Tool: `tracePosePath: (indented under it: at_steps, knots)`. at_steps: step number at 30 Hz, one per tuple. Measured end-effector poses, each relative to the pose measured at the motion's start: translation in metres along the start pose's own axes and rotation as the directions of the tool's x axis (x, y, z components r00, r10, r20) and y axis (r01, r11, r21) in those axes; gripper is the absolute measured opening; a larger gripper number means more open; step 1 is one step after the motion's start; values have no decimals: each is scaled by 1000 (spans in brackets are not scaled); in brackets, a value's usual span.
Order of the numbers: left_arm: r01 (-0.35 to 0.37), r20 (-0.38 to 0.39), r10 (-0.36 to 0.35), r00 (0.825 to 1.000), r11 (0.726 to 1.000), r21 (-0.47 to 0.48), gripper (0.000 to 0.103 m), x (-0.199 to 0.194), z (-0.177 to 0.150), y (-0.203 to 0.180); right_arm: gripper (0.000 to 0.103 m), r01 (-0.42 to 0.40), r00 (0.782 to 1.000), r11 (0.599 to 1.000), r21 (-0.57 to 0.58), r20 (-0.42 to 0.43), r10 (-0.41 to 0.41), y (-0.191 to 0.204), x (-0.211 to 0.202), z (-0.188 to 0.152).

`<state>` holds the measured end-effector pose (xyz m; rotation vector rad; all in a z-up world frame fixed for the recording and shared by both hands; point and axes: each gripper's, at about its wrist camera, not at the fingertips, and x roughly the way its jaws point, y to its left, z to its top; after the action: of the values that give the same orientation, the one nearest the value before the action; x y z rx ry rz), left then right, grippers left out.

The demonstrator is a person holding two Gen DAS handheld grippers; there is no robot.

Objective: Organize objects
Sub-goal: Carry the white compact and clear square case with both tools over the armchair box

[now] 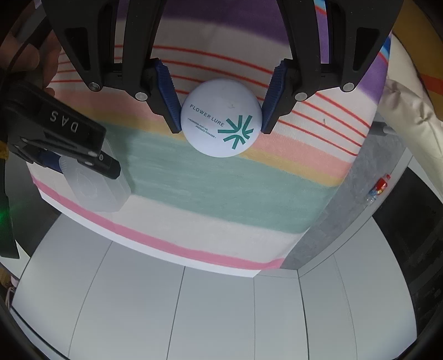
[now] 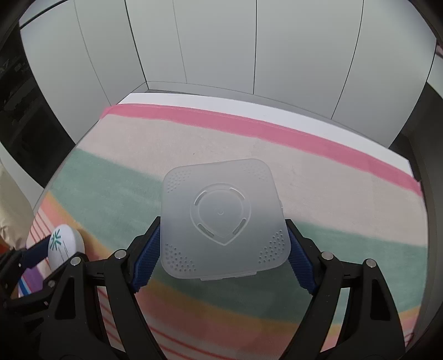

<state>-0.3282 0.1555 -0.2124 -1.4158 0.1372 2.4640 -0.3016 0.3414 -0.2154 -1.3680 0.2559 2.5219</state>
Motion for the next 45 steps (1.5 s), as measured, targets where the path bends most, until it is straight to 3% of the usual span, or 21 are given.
tracePosePath:
  at_steps: [14, 26, 35, 45]
  knots:
    - [6, 31, -9, 999, 997, 80, 58, -92, -14, -36, 84, 30, 999, 999, 22, 23, -30, 0, -81, -11]
    - [24, 93, -31, 995, 997, 74, 58, -194, -40, -49, 84, 32, 998, 999, 39, 45, -34, -17, -202, -57]
    - [33, 137, -40, 990, 998, 53, 58, -261, -74, -39, 84, 13, 996, 1000, 13, 83, -14, -10, -275, -96]
    - [73, 171, -79, 982, 996, 45, 58, -294, -98, -25, 84, 7, 993, 1000, -2, 114, -7, 2, -318, -117]
